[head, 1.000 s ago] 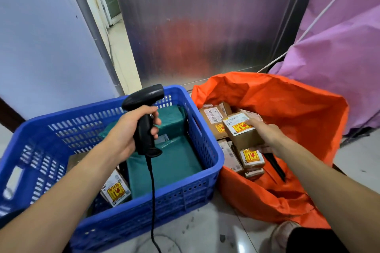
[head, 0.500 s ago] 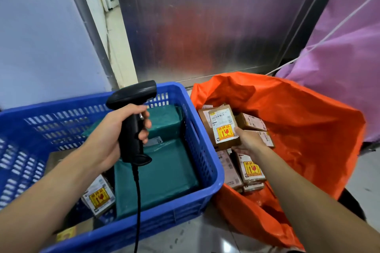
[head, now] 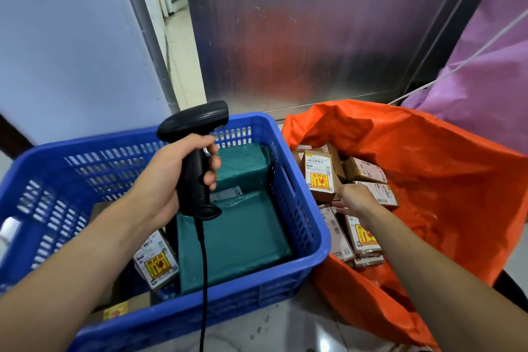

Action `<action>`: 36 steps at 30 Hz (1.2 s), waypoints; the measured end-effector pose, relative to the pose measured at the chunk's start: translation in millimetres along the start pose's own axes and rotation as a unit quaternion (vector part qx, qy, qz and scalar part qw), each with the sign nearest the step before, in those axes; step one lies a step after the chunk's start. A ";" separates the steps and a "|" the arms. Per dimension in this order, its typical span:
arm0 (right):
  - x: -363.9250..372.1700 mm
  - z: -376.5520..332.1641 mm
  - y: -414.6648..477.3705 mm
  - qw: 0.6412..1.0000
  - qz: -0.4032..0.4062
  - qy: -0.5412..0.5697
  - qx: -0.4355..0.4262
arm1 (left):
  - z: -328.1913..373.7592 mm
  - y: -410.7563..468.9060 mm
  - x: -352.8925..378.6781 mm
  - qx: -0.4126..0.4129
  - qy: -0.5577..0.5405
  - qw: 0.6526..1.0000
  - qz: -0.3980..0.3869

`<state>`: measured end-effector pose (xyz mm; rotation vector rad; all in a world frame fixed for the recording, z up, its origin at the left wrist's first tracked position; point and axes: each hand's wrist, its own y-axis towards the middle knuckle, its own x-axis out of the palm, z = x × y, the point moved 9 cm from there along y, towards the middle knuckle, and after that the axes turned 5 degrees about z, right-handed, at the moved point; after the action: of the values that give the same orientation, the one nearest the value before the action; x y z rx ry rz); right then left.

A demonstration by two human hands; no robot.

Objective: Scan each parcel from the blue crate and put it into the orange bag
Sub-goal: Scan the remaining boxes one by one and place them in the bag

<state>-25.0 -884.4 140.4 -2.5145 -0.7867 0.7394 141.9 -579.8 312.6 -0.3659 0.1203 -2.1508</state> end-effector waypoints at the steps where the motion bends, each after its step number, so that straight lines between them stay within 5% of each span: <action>1: -3.2 -4.1 -1.4 1.000 0.001 -0.006 -0.007 | 2.9 0.0 -1.4 0.006 0.004 1.000 0.000; 10: -31.5 -95.0 -58.8 0.987 0.042 -0.071 -0.137 | 37.9 -18.0 -31.6 0.056 0.002 0.998 0.041; 16: -21.7 -160.5 -133.4 0.951 0.002 -0.164 -0.261 | 56.7 -42.4 -55.9 0.078 -0.014 0.994 0.077; 23: 20.1 -178.3 -186.1 0.924 -0.037 -0.172 -0.339 | 81.1 -74.8 -105.7 0.128 0.056 0.978 0.156; 36: 135.9 -188.2 -209.8 0.878 -0.114 -0.229 -0.405 | 86.7 -106.8 -200.8 0.098 0.111 0.965 0.219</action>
<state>97.3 -681.6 344.9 -2.8689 -1.8526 1.1089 190.9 -349.8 375.7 0.0205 0.1033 -1.7388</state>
